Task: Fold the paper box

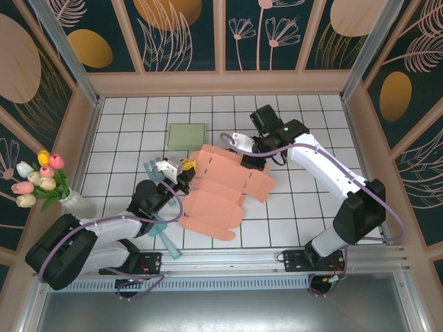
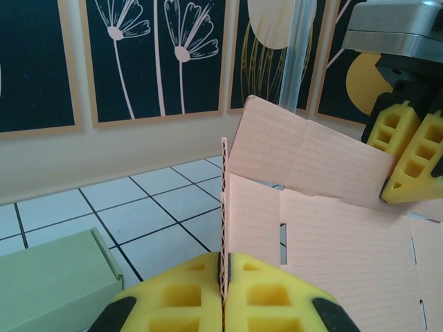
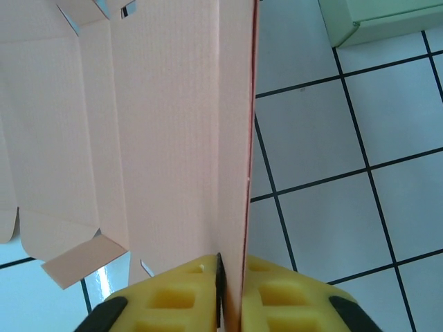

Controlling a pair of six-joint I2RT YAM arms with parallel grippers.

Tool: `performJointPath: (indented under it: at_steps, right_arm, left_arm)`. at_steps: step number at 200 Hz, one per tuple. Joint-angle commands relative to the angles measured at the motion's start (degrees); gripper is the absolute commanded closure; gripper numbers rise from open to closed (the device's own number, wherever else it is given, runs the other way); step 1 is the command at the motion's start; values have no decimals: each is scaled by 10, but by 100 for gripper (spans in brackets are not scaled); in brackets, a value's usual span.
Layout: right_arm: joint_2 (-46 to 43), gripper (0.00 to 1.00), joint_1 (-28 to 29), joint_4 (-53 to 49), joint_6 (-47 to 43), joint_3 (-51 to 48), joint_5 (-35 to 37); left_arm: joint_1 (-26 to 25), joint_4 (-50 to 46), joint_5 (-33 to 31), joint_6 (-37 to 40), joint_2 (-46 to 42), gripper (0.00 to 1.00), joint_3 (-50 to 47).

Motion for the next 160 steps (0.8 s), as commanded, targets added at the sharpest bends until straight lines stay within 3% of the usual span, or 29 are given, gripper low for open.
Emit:
performJointPath:
  at_steps: [1,10,24,36,48,62,85,124,160]
  right_arm:
    - [-10,92,4,-37,-18,0,0]
    - [-11,100,7,-33,-22,-7,10]
    - [-12,100,14,-25,-29,-14,39]
    - [-12,100,14,-17,-30,-16,64]
    - [-12,100,14,-3,-31,-19,95]
    - [-10,100,14,14,-31,-27,133]
    - [-6,100,14,35,-33,-35,164]
    - [-1,100,13,74,-27,-47,179]
    - [2,100,8,92,-22,-59,178]
  left_arm:
    - [-1,33,-19,-3,-3,100,12]
    - [-1,31,-21,-6,-6,100,12]
    - [-1,22,-31,-17,-9,98,16]
    - [-1,3,-51,-37,-10,83,25]
    - [-1,-23,-96,-73,-9,58,36]
    - [0,-81,-144,-121,-14,51,58]
    - [-1,-159,-158,-209,-33,55,78]
    - [-2,-199,-36,-342,-49,72,84]
    - [-7,-196,32,-396,-65,75,80]
